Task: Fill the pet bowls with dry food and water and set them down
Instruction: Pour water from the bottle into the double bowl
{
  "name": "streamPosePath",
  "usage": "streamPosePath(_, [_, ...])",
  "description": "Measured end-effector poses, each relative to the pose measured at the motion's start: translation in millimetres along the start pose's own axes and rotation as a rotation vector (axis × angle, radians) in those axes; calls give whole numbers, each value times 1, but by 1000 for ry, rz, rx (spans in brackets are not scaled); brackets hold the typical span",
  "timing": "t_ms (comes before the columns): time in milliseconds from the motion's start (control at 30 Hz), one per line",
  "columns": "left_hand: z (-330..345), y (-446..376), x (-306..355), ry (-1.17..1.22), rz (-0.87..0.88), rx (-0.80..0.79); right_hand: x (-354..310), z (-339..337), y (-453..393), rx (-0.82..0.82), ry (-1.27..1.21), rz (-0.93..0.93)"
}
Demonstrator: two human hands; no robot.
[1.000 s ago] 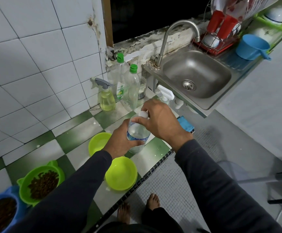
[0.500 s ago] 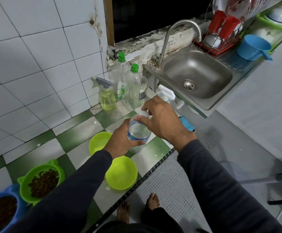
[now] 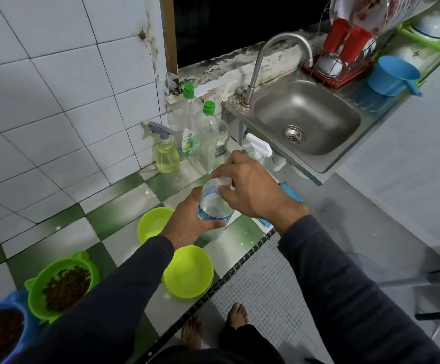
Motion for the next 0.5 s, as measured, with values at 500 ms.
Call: streamPosePath(500, [-3, 2, 4, -23, -14, -10, 1, 2, -2, 6, 32, 38])
Point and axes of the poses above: each hand's wrist, its own y-axis away from the middle knuckle, its own z-axis out of the palm, x = y × z, the point moved 3 cm from there along -y, towards the middle knuckle
